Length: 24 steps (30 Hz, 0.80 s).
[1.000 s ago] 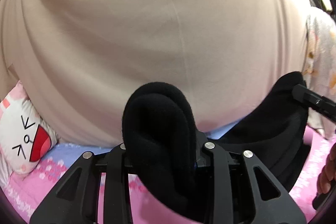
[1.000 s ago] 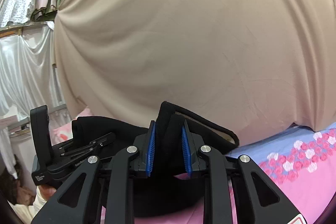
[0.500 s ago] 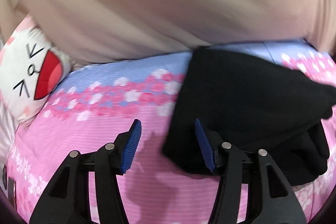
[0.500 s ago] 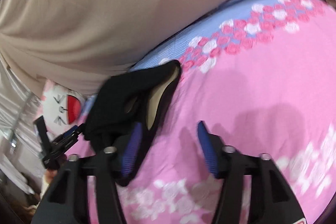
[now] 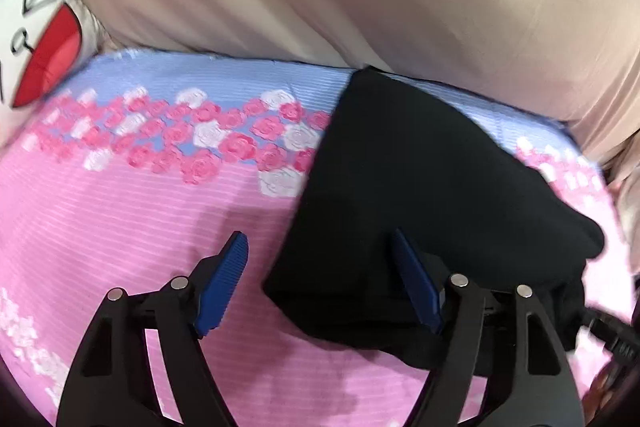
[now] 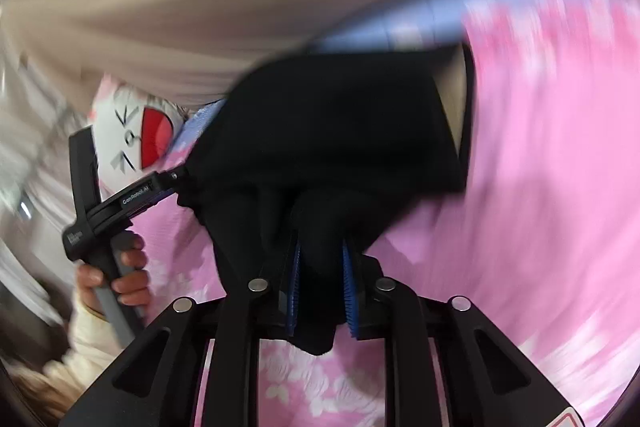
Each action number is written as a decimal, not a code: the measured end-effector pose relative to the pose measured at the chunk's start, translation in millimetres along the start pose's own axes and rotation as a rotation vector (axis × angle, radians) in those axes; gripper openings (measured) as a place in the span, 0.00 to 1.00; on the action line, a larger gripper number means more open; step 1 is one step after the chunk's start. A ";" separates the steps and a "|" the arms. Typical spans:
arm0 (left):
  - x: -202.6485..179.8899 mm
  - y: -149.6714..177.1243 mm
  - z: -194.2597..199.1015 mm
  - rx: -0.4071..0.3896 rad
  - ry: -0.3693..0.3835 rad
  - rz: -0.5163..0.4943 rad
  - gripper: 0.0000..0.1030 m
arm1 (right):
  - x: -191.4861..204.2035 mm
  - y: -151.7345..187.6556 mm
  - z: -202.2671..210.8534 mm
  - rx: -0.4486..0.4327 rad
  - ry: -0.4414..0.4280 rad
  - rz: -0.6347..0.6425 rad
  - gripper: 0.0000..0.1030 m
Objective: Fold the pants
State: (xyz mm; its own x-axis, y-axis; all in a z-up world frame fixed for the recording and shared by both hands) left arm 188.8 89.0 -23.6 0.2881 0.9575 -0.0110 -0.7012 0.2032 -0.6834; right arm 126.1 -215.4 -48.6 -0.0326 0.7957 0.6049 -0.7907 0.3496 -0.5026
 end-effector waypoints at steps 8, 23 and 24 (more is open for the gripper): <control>-2.4 18.1 4.2 0.029 -0.122 -0.087 0.85 | -92.5 -34.6 13.2 -0.030 0.497 0.054 0.00; -7.2 22.2 -23.7 0.130 0.022 -0.009 0.93 | -83.7 -68.8 -2.5 0.044 -0.096 -0.328 0.73; -3.2 23.4 -29.3 0.140 0.060 0.008 0.92 | -94.4 -73.9 -18.2 0.106 -0.144 -0.411 0.73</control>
State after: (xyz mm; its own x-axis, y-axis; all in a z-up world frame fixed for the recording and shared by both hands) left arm 190.6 84.7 -61.0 0.3175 0.9462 -0.0629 -0.7865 0.2257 -0.5749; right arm 198.8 -307.4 -79.8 0.2183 0.5219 0.8246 -0.8137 0.5638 -0.1414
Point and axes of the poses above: each gripper's, at about its wrist camera, not at the fingertips, and z roughly against the way its jaws point, x to its left, y to its underside, the point moved 4 cm from there along -z, roughly the way its jaws point, and after that the axes turned 15 degrees about -z, right-handed, at the moved point
